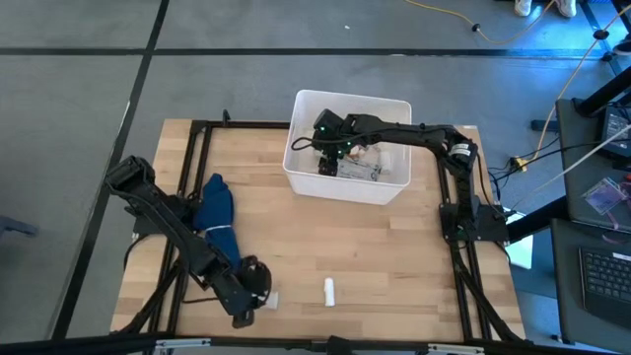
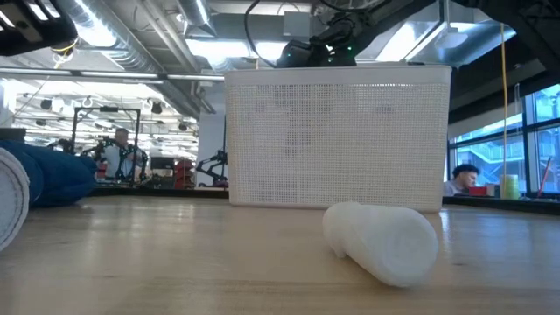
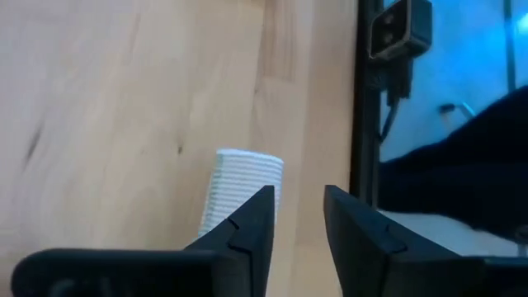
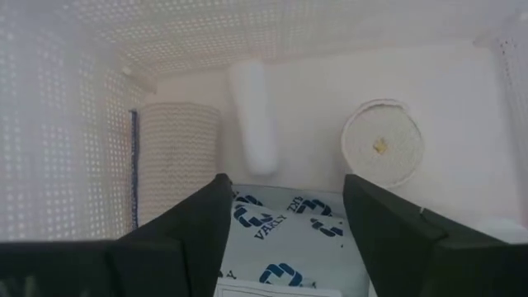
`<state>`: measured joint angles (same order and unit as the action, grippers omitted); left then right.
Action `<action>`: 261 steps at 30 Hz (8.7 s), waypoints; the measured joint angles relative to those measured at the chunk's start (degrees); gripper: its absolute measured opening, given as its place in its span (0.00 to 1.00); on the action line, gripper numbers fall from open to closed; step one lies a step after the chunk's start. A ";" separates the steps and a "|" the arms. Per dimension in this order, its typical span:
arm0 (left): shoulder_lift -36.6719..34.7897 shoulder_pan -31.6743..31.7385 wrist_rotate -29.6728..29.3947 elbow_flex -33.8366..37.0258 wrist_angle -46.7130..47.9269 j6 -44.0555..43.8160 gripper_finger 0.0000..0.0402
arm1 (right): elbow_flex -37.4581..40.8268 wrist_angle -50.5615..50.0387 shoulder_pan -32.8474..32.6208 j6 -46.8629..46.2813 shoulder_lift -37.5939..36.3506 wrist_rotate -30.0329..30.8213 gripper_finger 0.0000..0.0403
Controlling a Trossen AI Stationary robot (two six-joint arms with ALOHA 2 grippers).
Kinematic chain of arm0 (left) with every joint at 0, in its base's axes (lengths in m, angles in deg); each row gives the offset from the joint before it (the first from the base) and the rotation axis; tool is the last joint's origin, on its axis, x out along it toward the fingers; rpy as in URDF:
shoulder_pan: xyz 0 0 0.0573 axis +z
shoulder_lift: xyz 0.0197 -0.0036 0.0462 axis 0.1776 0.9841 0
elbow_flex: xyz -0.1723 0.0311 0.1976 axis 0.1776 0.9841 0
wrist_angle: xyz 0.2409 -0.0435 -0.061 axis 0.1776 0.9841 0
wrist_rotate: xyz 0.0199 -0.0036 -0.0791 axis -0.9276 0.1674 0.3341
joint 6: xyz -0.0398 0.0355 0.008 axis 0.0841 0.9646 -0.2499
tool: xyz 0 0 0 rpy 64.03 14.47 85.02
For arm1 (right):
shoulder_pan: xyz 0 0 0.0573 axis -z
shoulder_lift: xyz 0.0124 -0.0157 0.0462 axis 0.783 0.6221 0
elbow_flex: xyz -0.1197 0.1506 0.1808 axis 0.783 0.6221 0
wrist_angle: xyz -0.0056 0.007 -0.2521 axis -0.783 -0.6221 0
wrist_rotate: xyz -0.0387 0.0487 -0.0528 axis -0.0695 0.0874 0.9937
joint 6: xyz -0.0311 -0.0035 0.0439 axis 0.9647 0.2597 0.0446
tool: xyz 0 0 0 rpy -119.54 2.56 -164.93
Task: Pick & place medical supplies in basket/bin
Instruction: Put the bandage in the white bin
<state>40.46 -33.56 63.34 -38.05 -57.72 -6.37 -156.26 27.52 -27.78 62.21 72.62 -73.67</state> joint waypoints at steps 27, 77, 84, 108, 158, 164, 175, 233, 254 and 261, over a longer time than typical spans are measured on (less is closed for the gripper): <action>0.00 0.11 -0.42 0.02 7.07 -4.55 0.68 | -2.39 -2.94 0.02 -4.46 -0.98 0.91 0.58; 14.10 -1.76 6.21 -0.08 4.93 -5.21 0.57 | -36.13 -36.00 -35.44 -21.63 -0.98 16.70 0.58; 10.10 -0.23 3.23 0.09 4.61 -3.57 0.35 | -28.68 -29.75 -40.48 -26.24 -0.61 16.55 0.58; -27.55 27.07 -16.85 -0.04 -26.50 39.66 0.33 | -9.97 -27.42 -48.56 -51.68 -6.32 16.64 0.58; 13.79 65.16 16.94 -26.01 3.75 64.48 0.33 | -10.03 -32.50 -47.05 -82.40 -11.47 32.78 0.58; 13.84 65.16 17.18 -26.05 6.69 64.05 0.33 | -10.03 -36.01 -47.28 -82.40 -11.47 32.96 0.58; 14.21 65.69 23.78 -25.75 6.72 62.08 0.33 | -10.03 -35.55 -47.28 -82.42 -11.47 32.70 0.58; 23.52 65.83 6.80 -25.73 12.04 81.85 0.48 | -10.02 -29.50 -47.28 -81.98 -11.39 27.35 0.58; 23.45 65.16 -0.39 -25.73 11.31 78.66 0.48 | -10.03 -29.71 -47.30 -82.03 -11.39 25.49 0.58; 23.45 65.16 2.38 -25.73 12.56 78.70 0.56 | -10.02 -29.73 -47.30 -82.01 -11.41 25.49 0.58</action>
<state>63.91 31.59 65.72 -63.78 -45.16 72.33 -166.29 -2.22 -75.08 -19.80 61.21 -48.19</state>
